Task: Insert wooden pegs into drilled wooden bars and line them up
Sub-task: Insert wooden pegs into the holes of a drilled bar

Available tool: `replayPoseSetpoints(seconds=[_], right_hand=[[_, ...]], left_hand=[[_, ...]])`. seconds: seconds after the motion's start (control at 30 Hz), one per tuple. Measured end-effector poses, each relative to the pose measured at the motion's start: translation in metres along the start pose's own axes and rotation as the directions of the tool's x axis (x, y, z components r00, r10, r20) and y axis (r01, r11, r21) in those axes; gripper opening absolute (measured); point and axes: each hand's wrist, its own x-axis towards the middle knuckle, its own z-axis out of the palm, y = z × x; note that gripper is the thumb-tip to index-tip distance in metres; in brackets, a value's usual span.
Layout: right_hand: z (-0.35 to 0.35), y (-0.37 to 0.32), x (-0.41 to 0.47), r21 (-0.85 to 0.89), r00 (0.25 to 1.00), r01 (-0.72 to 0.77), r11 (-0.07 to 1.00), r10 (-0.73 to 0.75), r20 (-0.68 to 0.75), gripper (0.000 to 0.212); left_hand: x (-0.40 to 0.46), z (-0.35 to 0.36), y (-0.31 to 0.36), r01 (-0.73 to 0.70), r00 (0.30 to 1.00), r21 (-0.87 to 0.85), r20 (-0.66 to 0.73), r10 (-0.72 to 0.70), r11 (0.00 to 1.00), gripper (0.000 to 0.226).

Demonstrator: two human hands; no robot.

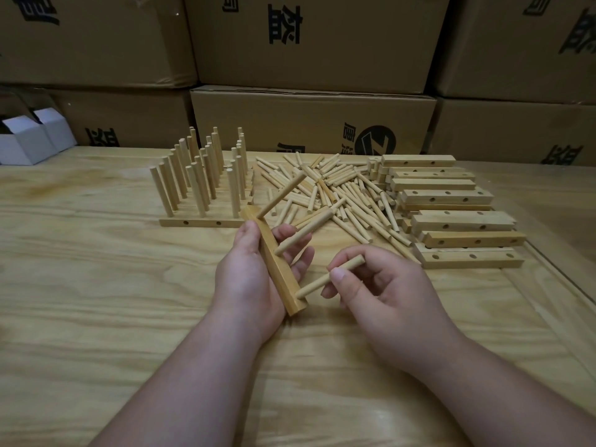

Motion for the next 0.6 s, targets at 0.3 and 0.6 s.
replayPoseSetpoints(seconds=[0.3, 0.6], right_hand=[[-0.0014, 0.0014, 0.0031, 0.020, 0.998, 0.038, 0.999, -0.038, 0.048, 0.004], [-0.0042, 0.0083, 0.0064, 0.047, 0.980, 0.097, 0.994, -0.087, -0.180, 0.015]], left_hand=[[0.0020, -0.0014, -0.0013, 0.003, 0.999, -0.009, 0.044, -0.002, 1.000, 0.045], [-0.0029, 0.0006, 0.0063, 0.239, 0.937, -0.024, 0.269, -0.224, 0.971, 0.037]])
